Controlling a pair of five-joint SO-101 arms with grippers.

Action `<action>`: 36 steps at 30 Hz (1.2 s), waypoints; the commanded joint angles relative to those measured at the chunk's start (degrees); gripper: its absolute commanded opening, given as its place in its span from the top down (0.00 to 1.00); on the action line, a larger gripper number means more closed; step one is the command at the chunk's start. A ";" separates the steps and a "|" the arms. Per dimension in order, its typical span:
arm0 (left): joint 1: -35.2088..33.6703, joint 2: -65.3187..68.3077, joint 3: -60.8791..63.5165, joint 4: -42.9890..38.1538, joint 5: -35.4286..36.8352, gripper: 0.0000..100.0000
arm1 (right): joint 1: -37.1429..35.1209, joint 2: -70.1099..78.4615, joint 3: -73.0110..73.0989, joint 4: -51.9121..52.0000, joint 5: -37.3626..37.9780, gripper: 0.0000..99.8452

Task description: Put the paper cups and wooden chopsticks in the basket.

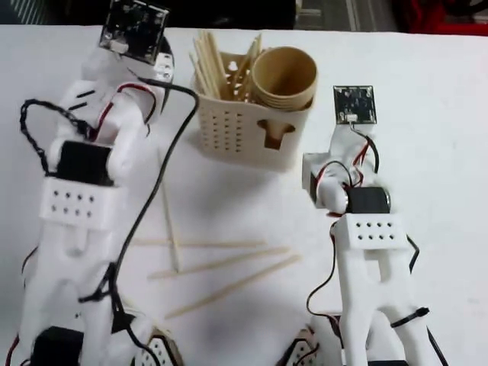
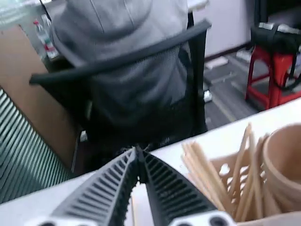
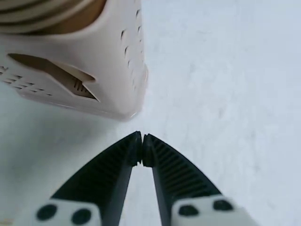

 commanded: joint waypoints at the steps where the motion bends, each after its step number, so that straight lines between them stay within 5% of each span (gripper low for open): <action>1: 0.92 -3.03 -7.65 2.46 1.85 0.98 | 0.66 -1.45 -0.44 -0.84 -0.26 0.98; 12: -5.05 6.11 -11.60 16.79 1.85 0.93 | 0.66 -1.45 -0.44 -0.84 -0.26 0.98; 21: -14.81 26.51 -13.71 17.85 -1.14 0.84 | 0.66 -1.45 -0.44 -0.84 -0.26 0.98; 28: -16.92 48.92 -24.97 19.34 -4.84 0.84 | 0.66 -1.45 -0.44 -0.84 -0.26 0.98; 36: -17.27 72.84 -50.02 32.35 -7.82 0.84 | 0.66 -1.45 -0.35 -0.84 -0.26 0.98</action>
